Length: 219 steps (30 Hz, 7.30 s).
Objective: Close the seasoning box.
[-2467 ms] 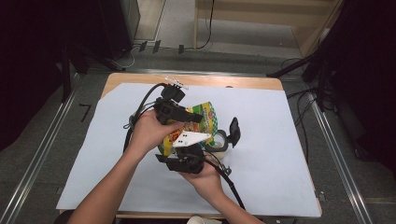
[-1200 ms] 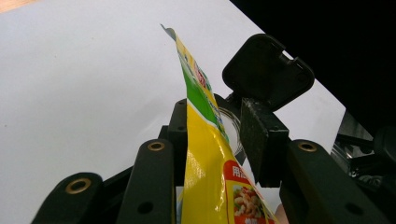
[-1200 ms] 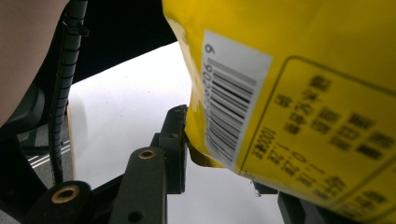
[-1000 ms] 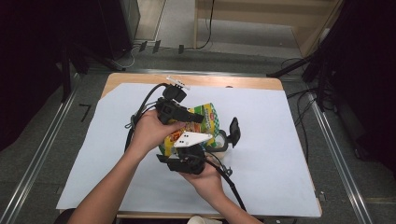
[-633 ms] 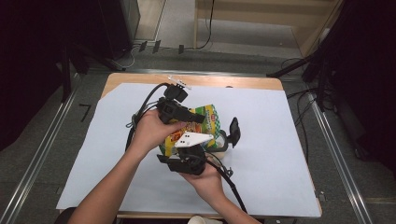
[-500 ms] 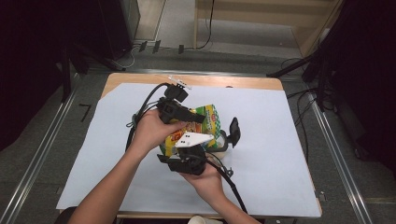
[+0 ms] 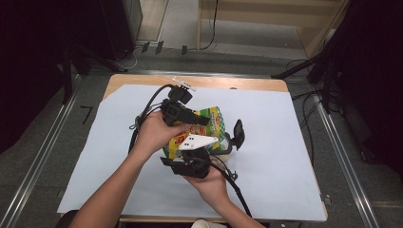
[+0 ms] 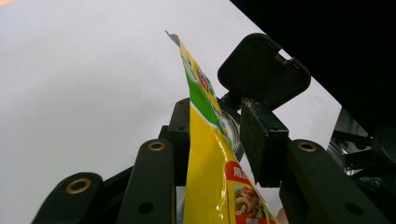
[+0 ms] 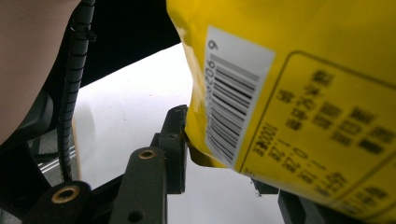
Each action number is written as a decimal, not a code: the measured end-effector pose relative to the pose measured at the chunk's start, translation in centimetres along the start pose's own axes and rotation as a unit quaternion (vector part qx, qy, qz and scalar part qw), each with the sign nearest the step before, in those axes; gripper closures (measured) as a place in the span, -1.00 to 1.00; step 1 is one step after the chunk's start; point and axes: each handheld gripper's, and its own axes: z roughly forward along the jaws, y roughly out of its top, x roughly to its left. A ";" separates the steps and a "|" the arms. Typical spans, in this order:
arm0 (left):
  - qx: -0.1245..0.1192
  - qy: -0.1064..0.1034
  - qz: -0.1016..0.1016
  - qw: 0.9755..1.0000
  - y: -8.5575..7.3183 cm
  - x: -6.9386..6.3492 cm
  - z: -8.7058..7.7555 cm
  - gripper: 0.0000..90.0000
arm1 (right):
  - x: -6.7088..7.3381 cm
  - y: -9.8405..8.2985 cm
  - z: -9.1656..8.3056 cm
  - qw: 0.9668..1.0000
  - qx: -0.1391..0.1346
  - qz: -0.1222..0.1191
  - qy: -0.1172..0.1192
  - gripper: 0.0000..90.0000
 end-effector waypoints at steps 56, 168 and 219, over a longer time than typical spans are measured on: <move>0.002 0.001 0.005 1.000 0.5 -0.3 0.5 0.48 | -0.6 -0.2 -0.5 1.000 0.003 0.006 -0.002 0.44; 0.006 -0.038 -0.032 0.999 0.4 0.4 0.1 0.48 | -0.8 0.3 0.0 1.000 0.007 0.016 0.025 0.50; 0.008 -0.034 -0.033 0.999 0.4 0.6 0.3 0.48 | -0.8 0.2 -0.1 1.000 0.009 0.012 0.022 0.50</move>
